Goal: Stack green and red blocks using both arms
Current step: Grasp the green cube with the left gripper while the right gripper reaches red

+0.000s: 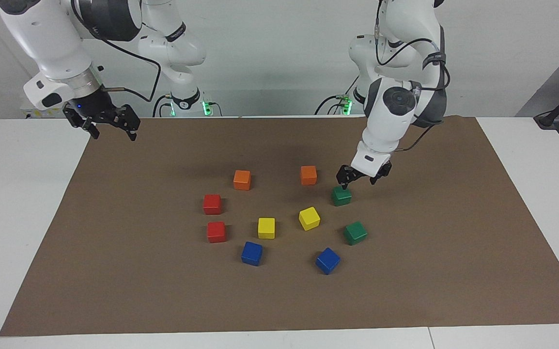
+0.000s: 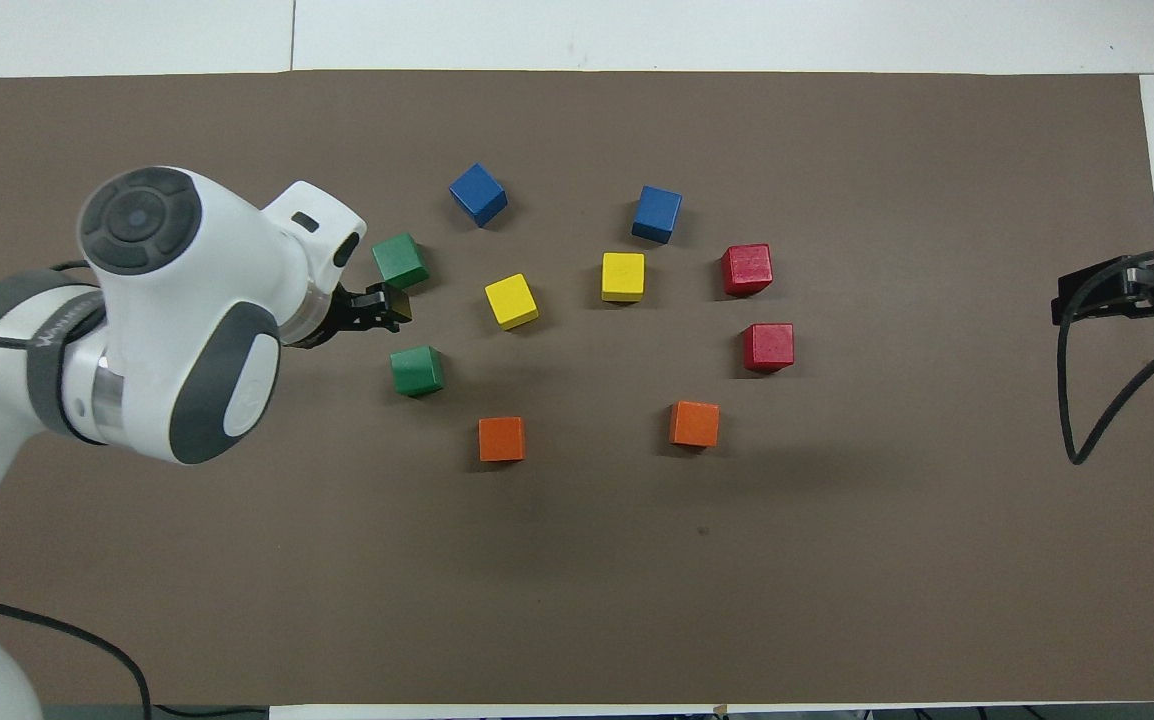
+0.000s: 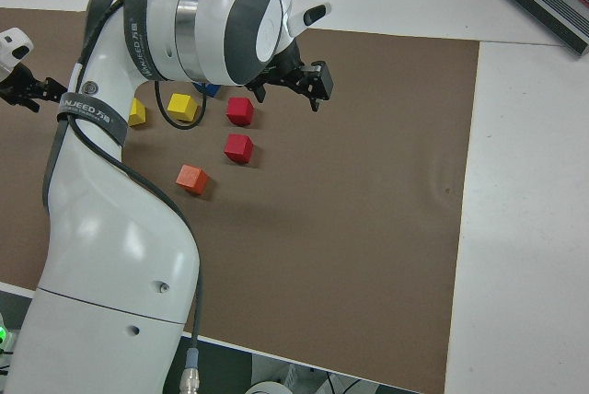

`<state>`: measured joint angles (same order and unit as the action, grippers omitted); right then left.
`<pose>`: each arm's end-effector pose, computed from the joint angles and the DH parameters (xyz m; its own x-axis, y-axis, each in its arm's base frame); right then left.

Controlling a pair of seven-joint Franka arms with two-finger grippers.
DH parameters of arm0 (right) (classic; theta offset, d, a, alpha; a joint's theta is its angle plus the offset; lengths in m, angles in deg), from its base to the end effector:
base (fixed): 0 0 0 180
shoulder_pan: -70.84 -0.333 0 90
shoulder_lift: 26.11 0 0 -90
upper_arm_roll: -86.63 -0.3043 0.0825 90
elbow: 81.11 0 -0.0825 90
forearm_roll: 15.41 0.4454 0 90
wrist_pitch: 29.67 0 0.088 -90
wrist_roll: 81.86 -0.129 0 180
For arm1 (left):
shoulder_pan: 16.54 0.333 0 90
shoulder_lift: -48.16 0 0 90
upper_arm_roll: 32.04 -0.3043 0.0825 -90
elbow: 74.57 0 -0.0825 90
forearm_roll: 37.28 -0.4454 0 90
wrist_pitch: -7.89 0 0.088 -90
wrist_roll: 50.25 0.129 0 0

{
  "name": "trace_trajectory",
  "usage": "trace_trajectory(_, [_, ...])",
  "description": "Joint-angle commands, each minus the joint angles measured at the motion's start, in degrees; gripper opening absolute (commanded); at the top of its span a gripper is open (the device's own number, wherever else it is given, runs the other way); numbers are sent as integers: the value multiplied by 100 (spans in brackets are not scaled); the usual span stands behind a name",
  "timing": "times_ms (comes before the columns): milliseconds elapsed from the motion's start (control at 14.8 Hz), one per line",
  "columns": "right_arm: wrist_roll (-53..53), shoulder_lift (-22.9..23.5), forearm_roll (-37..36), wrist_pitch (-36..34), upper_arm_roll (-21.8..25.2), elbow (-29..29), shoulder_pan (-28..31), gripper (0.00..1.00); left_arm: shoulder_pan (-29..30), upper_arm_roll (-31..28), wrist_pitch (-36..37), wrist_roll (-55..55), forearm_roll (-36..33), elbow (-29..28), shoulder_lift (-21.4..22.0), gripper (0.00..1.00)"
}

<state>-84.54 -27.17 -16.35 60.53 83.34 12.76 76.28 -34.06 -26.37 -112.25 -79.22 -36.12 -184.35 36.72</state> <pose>0.6073 -0.0247 0.5665 0.9954 -0.0842 -0.0447 -0.0834 -0.9963 0.0196 0.5978 -0.2564 0.3246 0.9931 0.1123 -0.0338 0.1131 -0.9933 0.0235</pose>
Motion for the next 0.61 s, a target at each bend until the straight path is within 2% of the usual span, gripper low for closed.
trace_trajectory(0, [136, -157, 76, 121, -14, 202, 36, 100, -33, -84, -324, -82, -2, -297, 28, 100])
trace_trajectory(203, [119, -157, 76, 130, -23, 202, 10, 100, -77, -84, -781, -406, -2, -605, 20, 100])
trace_trajectory(338, [-12, -122, 85, 208, -49, 298, -95, 100, -147, -84, -809, -433, -2, -615, -85, 100])
trace_trajectory(541, [-417, -78, 85, 866, -49, 623, -534, 100, -226, -84, -888, -670, -2, -615, -226, 100])
